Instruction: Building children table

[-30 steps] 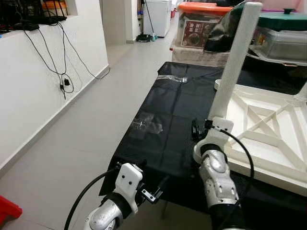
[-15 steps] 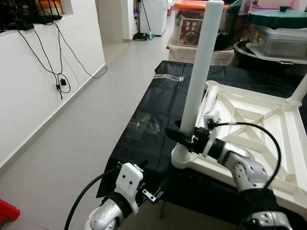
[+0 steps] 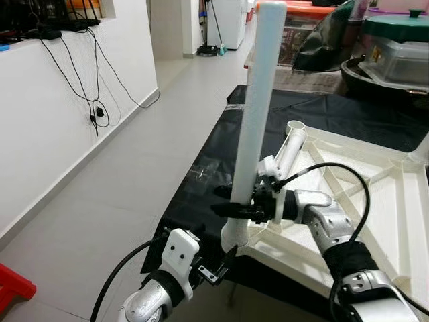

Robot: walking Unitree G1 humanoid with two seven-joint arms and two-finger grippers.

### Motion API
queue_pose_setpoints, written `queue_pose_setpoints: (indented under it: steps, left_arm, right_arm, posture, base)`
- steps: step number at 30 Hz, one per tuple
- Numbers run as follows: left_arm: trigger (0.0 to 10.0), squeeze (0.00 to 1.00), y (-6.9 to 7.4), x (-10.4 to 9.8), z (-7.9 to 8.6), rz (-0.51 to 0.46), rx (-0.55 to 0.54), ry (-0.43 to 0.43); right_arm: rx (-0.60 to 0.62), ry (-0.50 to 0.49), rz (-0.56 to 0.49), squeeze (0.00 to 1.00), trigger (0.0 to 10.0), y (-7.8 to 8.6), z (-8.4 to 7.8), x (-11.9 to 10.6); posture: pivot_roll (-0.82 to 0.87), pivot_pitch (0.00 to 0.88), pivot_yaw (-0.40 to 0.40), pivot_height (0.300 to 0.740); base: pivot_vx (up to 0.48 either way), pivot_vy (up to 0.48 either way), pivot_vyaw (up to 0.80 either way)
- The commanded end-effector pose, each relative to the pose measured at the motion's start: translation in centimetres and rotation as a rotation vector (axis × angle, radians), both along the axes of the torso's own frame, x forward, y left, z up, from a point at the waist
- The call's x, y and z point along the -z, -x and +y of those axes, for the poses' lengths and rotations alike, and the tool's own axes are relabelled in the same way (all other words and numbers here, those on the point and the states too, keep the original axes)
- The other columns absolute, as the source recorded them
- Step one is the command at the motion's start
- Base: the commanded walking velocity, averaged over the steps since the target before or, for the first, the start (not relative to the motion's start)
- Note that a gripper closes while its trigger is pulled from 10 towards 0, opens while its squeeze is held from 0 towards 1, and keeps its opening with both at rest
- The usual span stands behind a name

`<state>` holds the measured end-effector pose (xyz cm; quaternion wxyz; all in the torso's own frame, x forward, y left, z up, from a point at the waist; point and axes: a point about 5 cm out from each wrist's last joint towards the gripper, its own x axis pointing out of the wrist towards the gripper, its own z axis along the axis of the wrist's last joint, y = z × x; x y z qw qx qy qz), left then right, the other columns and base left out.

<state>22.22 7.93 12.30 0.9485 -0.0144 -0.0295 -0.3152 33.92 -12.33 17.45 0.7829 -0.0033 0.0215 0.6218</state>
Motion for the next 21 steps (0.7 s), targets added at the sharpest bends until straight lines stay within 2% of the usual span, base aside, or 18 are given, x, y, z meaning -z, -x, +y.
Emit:
queue_pose_setpoints:
  steps: [1,3,4,5,7,8,9,10,11,12,13,14,15,17,19,21]
  left_arm:
    - [10.0,0.0,0.2,0.4,-0.1,0.025,0.008,-0.003]
    - [10.0,0.0,0.3,0.5,-0.1,0.027,0.01,-0.002]
    - [10.0,0.0,0.3,0.5,-0.1,0.028,0.01,-0.001]
    - [10.0,0.0,0.3,0.5,-0.1,0.028,0.01,-0.001]
    - [10.0,0.0,0.3,0.5,-0.2,0.029,0.014,-0.002]
    - [10.0,0.0,0.3,0.5,-0.2,0.029,0.014,-0.002]
    - [10.0,0.0,0.3,0.5,-0.2,0.03,0.015,-0.002]
    - [10.0,0.0,0.3,0.5,-0.2,0.031,0.016,-0.002]
    - [10.0,0.0,0.2,0.6,-0.2,0.032,0.017,-0.002]
    - [10.0,0.0,0.2,0.6,-0.2,0.032,0.017,-0.002]
    - [10.0,0.0,0.2,0.6,-0.2,0.032,0.018,-0.002]
    - [10.0,0.0,0.2,0.6,-0.2,0.032,0.018,-0.002]
    - [10.0,0.0,0.2,0.6,-0.2,0.032,0.02,-0.003]
    - [10.0,0.0,0.2,0.6,-0.2,0.032,0.02,-0.003]
    - [10.0,0.0,0.1,0.6,-0.2,0.031,0.019,-0.004]
    - [10.0,0.0,0.1,0.6,-0.2,0.031,0.019,-0.004]
  right_arm:
    - [0.082,0.004,0.016,0.0,0.0,-0.4,-0.2,0.6]
    - [0.33,-0.049,-0.032,0.0,0.0,-1.7,-0.9,0.3]
    - [0.408,-0.065,-0.042,0.0,0.0,-2.1,-1.1,0.2]
    - [0.408,-0.065,-0.042,0.0,0.0,-2.1,-1.1,0.2]
    - [0.654,-0.108,-0.042,0.0,0.0,-3.1,-2.2,0.1]
    - [0.654,-0.108,-0.042,0.0,0.0,-3.1,-2.2,0.1]
    - [0.859,-0.113,-0.016,0.0,0.0,-3.6,-3.3,0.4]
    - [0.998,-0.111,0.004,0.0,0.0,-3.8,-4.1,0.8]
    - [1.194,-0.105,0.009,0.0,0.0,-3.7,-5.5,1.1]
    - [1.194,-0.105,0.009,0.0,0.0,-3.7,-5.5,1.1]
    - [1.399,-0.089,0.022,0.0,0.0,-3.2,-6.9,1.6]
    - [1.399,-0.089,0.022,0.0,0.0,-3.2,-6.9,1.6]
    - [1.694,-0.09,0.033,0.0,0.0,-1.7,-8.5,2.2]
    - [1.694,-0.09,0.033,0.0,0.0,-1.7,-8.5,2.2]
    - [1.855,-0.12,0.073,0.0,0.0,-0.3,-8.2,2.7]
    - [1.855,-0.12,0.073,0.0,0.0,-0.3,-8.2,2.7]
  posture:
    - [0.13,0.029,-0.048,0.74]
    - [0.12,0.027,-0.046,0.74]
    - [0.12,0.027,-0.044,0.74]
    - [0.12,0.027,-0.044,0.74]
    - [0.12,0.024,-0.045,0.74]
    - [0.12,0.024,-0.045,0.74]
    - [0.12,0.025,-0.042,0.74]
    - [0.12,0.025,-0.042,0.74]
    - [0.11,0.025,-0.04,0.74]
    - [0.11,0.025,-0.04,0.74]
    - [0.11,0.023,-0.041,0.74]
    - [0.11,0.023,-0.041,0.74]
    - [0.11,0.024,-0.041,0.74]
    - [0.11,0.024,-0.041,0.74]
    - [0.11,0.028,-0.044,0.74]
    - [0.11,0.028,-0.044,0.74]
  base:
    - [0.0,0.0,0.0]
    - [0.0,0.0,0.0]
    - [0.0,0.0,0.0]
    - [0.0,0.0,0.0]
    - [0.0,0.0,0.0]
    - [0.0,0.0,0.0]
    - [0.0,0.0,0.0]
    - [0.0,0.0,0.0]
    - [0.0,0.0,0.0]
    - [0.0,0.0,0.0]
    - [0.0,0.0,0.0]
    - [0.0,0.0,0.0]
    - [0.0,0.0,0.0]
    - [0.0,0.0,0.0]
    - [0.0,0.0,0.0]
    - [0.0,0.0,0.0]
